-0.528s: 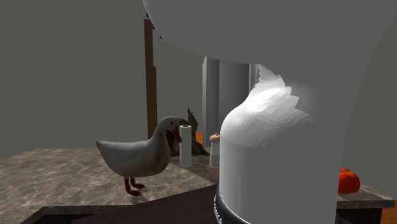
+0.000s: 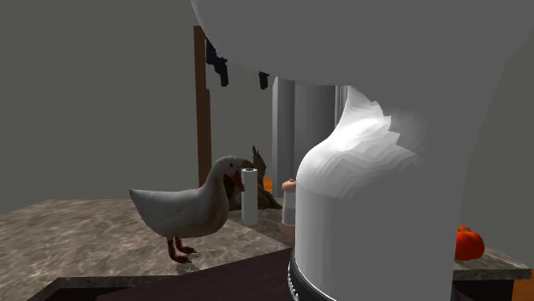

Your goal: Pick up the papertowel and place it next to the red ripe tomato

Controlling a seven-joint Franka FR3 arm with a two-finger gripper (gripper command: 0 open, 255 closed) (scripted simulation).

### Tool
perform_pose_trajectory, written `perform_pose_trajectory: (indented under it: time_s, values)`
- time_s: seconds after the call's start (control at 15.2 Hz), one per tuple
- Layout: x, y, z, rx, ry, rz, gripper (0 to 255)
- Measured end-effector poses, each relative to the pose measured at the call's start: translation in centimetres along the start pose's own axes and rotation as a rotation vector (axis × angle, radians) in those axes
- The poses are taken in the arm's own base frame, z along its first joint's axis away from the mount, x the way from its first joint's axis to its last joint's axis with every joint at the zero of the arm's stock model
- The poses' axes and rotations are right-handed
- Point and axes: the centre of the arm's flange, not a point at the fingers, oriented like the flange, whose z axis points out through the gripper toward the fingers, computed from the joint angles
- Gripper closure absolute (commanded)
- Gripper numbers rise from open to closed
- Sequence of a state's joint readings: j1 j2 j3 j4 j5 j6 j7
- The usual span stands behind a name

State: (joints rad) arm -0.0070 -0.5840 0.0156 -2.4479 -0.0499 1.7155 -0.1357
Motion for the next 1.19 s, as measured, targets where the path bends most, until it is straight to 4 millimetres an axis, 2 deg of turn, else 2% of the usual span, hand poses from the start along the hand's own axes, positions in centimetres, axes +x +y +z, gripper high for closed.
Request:
perform_pose_trajectory:
  time_s: [0.46, 1.19]
  values:
    - [7.2, 3.5, 4.9, -0.005, 0.015, 0.010, 0]
    - [17.9, 8.7, 11.3, -0.012, 0.039, 0.025, 0]
